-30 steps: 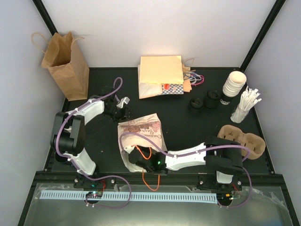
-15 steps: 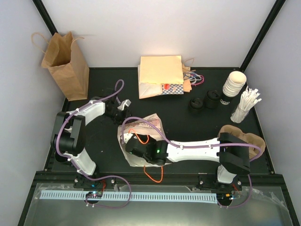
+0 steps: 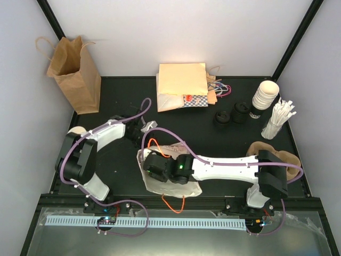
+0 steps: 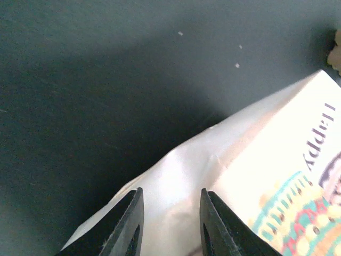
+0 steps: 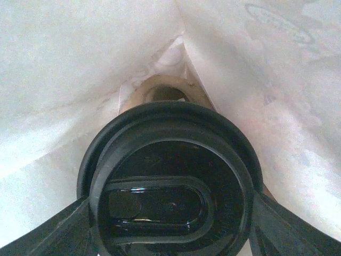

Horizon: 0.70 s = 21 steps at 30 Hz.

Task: Pack the takeout coffee

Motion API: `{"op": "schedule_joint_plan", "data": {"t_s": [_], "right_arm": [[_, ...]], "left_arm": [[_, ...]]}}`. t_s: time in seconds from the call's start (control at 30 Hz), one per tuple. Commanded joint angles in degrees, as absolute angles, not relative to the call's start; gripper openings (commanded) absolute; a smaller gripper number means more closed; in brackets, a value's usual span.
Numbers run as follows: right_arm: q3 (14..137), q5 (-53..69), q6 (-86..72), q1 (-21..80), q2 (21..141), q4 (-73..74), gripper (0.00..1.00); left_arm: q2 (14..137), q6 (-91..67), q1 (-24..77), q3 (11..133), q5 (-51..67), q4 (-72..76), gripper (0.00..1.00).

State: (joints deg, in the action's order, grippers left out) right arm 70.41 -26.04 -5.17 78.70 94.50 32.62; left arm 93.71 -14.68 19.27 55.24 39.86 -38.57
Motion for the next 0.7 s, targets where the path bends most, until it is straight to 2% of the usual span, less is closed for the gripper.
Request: {"op": "schedule_joint_plan", "data": {"t_s": [0.0,0.27,0.53,0.67], "right_arm": [[71.3,-25.7,-9.2,76.7,91.7,39.3,0.30],[70.2,-22.6,-9.7,76.6,91.6,43.0,0.30],[72.8,-20.1,-8.4,75.4,94.2,45.3,0.30],[73.9,-18.7,-7.5,74.3,95.1,45.6,0.30]], "left_arm": [[89.5,-18.0,23.5,52.3,43.2,-41.2,0.31],[88.2,-19.9,26.9,51.0,40.0,-37.7,0.36],[83.9,-21.7,24.3,50.9,35.7,-35.0,0.58],[81.6,-21.6,21.4,49.7,34.8,-34.2,0.62]]}}
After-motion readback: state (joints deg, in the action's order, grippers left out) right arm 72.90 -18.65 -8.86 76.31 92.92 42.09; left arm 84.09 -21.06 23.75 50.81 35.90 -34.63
